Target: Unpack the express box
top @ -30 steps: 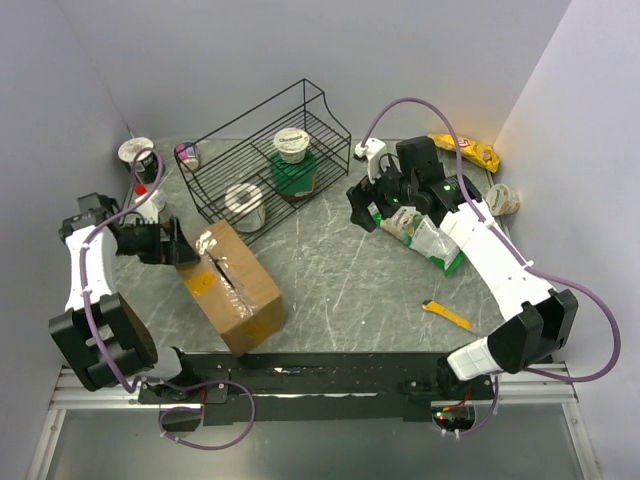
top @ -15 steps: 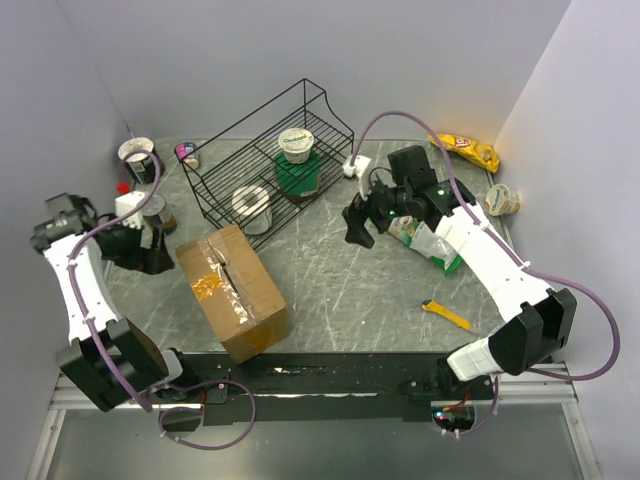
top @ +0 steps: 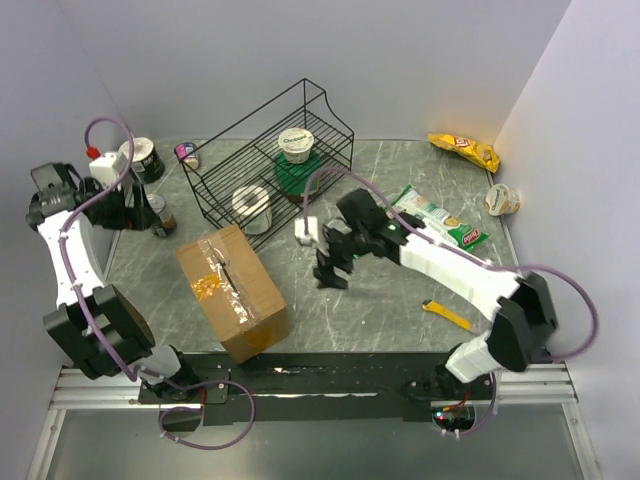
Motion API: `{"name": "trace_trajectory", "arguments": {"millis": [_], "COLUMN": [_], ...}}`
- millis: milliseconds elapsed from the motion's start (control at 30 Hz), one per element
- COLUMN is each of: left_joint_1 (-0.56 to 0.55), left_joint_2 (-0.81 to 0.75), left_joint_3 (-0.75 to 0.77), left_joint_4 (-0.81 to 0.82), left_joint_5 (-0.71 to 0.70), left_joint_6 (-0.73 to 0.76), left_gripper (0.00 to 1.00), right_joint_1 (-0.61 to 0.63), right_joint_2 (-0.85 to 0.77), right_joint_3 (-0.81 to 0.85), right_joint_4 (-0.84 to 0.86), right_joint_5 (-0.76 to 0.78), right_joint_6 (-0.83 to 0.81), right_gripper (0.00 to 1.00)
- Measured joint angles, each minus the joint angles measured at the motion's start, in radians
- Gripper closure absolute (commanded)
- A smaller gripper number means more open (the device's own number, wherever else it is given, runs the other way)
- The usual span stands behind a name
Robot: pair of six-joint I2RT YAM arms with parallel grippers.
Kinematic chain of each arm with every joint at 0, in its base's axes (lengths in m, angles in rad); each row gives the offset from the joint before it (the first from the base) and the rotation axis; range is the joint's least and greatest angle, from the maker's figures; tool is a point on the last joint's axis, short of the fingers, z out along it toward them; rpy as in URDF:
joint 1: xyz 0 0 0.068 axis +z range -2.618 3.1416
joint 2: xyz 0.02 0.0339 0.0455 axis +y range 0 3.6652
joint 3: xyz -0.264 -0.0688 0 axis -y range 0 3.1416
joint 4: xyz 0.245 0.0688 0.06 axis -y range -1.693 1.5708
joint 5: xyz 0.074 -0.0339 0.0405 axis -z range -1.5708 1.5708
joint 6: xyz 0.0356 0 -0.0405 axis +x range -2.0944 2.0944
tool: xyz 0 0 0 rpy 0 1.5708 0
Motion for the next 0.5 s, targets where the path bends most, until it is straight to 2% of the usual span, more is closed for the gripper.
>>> {"name": "trace_trajectory", "arguments": {"millis": [133,233,267,433,500], "left_joint_1": [-0.032,-0.035,-0.035,-0.034,-0.035], "left_joint_2": [0.003,-0.06,-0.087,-0.265,-0.3], "left_joint_3": [0.065,0.054,0.044,0.019,0.021], "left_joint_4": [0.035,0.032,0.032,-0.011,-0.027], "left_joint_5": [0.02,0.027,0.027,0.029,0.028], "left_joint_6": [-0.068,-0.095,-0.102,-0.145,-0.155], "left_gripper": [0.06,0.05,0.04,0.05,0.05], "right_joint_1": [-0.006,-0.022,-0.026,-0.057,-0.064], "right_joint_2": [0.186,0.391,0.448,0.774,0.84], "right_joint_3": [0.134,0.341,0.401,0.794,0.877], "right_joint_4": [0.143,0.191,0.2,0.137,0.09], "right_joint_5": [0.071,0.089,0.091,0.076,0.069], "right_joint_6": [0.104,0.145,0.152,0.182,0.194], "right_gripper": [0.34,0.45,0.51,0.59,0.62]}}
